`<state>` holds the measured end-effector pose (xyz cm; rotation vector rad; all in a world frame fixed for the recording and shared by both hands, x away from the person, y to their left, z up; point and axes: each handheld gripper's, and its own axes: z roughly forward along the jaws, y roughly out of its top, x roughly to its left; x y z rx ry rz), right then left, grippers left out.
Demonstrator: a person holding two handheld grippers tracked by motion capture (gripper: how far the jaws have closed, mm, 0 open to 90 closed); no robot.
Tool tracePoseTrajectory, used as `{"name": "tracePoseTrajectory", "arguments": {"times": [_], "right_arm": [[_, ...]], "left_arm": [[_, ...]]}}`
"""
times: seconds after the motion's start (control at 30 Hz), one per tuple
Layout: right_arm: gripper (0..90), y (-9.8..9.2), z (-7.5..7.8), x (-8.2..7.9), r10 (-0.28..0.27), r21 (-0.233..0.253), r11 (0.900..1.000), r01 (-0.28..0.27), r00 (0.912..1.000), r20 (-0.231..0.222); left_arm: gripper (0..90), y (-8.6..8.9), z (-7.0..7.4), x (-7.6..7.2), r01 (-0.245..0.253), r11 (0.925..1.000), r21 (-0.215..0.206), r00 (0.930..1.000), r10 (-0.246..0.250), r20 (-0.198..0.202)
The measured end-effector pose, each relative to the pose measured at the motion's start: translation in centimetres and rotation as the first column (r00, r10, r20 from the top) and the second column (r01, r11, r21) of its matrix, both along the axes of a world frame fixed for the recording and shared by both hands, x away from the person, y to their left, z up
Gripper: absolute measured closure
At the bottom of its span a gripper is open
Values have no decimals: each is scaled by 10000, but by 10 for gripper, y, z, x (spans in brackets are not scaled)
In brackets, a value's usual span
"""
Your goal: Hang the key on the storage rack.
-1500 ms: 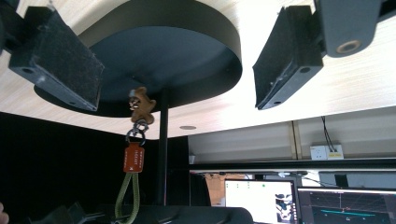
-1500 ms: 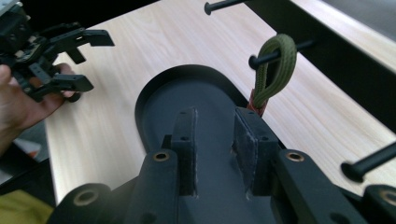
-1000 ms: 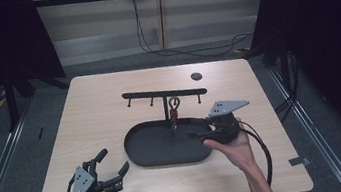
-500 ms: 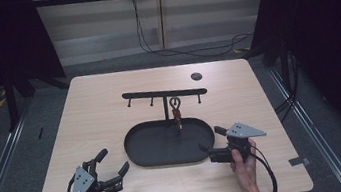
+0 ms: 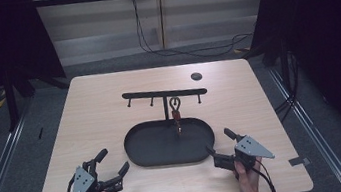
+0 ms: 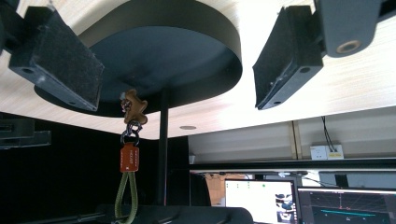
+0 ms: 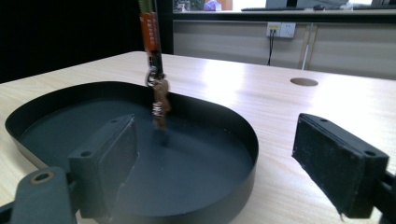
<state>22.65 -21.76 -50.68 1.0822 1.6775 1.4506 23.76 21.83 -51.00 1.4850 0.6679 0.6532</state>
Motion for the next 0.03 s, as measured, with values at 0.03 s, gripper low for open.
{"name": "tracePoseTrajectory", "arguments": {"times": [0.03], "right_arm": [[133,1,0,-1,32,-64,10000,-31,9999,124]], "left_arm": [[157,0,0,0,-1,10000,-7,10000,1,6]]}}
